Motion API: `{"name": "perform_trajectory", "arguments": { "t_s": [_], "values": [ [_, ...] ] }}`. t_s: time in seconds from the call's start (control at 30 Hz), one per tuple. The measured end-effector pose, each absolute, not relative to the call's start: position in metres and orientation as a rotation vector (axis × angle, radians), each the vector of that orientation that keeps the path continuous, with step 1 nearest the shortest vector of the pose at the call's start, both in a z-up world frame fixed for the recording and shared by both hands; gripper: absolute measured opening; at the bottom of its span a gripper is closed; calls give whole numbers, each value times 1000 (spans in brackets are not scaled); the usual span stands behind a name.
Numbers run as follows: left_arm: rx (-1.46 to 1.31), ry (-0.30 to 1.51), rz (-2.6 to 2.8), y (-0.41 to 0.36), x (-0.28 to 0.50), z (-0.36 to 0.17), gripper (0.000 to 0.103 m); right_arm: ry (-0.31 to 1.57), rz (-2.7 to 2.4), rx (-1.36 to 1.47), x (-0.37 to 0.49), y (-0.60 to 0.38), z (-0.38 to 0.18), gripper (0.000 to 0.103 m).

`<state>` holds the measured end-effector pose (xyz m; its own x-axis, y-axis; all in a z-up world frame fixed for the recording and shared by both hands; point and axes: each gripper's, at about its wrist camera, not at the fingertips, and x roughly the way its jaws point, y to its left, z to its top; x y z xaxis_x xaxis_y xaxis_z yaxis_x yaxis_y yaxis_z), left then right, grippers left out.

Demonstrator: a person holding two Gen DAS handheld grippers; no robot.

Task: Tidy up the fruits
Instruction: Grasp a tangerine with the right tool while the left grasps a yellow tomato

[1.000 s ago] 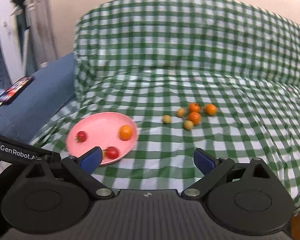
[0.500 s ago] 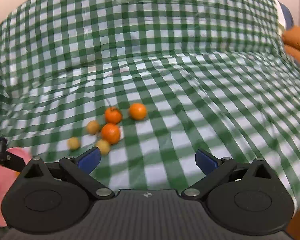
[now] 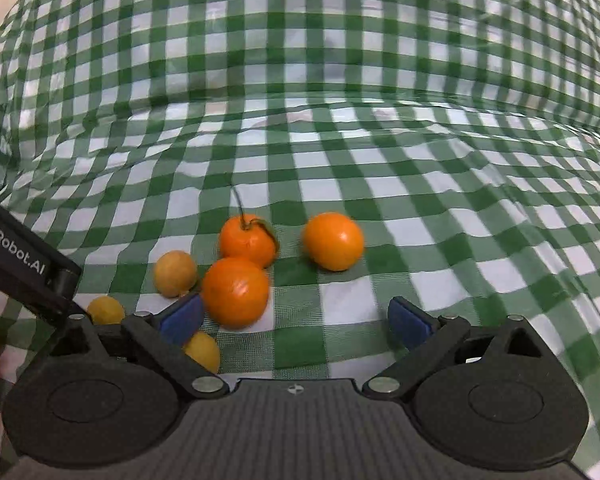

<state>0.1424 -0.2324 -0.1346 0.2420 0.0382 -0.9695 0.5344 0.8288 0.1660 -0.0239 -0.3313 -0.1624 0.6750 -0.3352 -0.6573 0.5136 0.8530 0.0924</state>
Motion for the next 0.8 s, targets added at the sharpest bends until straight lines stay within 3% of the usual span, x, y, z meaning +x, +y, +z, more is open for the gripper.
{"name": "perform_trajectory", "arguments": {
  "t_s": [0.13, 0.27, 0.5, 0.8],
  "values": [
    [495, 1334, -353, -232, 151, -145, 103, 662, -469, 245, -21, -332, -163, 86],
    [483, 1347, -341, -232, 155, -150, 103, 668, -453, 235, -20, -332, -163, 60],
    [472, 1360, -333, -236, 157, -155, 103, 681, -518, 258, -22, -346, -163, 58],
    [505, 1233, -435, -257, 151, -142, 103, 676, -528, 264, -28, -346, -163, 59]
  ]
}}
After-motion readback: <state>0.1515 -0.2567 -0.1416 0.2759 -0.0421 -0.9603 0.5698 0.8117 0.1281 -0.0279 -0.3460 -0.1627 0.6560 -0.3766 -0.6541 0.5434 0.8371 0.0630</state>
